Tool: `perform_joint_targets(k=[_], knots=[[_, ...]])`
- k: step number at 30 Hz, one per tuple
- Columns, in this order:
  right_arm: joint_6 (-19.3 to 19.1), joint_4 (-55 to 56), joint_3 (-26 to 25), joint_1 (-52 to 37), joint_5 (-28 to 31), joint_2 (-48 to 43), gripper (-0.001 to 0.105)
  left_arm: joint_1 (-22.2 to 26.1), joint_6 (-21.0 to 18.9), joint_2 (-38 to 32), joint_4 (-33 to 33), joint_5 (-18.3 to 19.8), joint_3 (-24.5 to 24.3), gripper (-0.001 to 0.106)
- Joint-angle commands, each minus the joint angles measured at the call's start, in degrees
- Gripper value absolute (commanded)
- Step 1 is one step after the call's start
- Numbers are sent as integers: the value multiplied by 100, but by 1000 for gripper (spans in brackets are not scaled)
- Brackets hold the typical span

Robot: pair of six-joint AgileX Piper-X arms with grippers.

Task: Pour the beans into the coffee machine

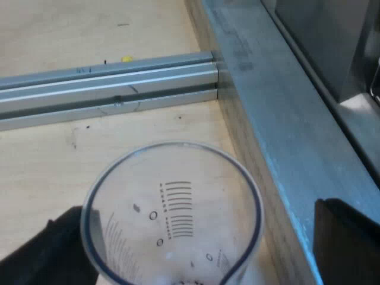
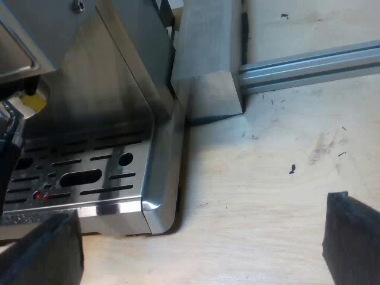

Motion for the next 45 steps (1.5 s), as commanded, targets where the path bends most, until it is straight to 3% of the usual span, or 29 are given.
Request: perform_joint_targets(k=[1,6,26,34,43,45], knots=[[-25,12,-57,-5,-75,-26,82,-6,-59,-16,5,66,-28,76],[-25,12,-57,-5,-75,-26,82,-6,-87,-16,4,-41,-28,85],[-25,12,-57,-5,-75,-26,82,-6,-178,-426,-33,-26,-341,84],[-25,-453,-57,-5,-75,-26,82,-6,-812,-1581,124,15,-490,81],[-25,-963,-205,-5,-75,-26,82,-6,-774,-2884,1279,115,-1238,80],[-279,-963,-522,-5,-35,-26,82,-6,-742,-3234,1637,143,-1506,80]])
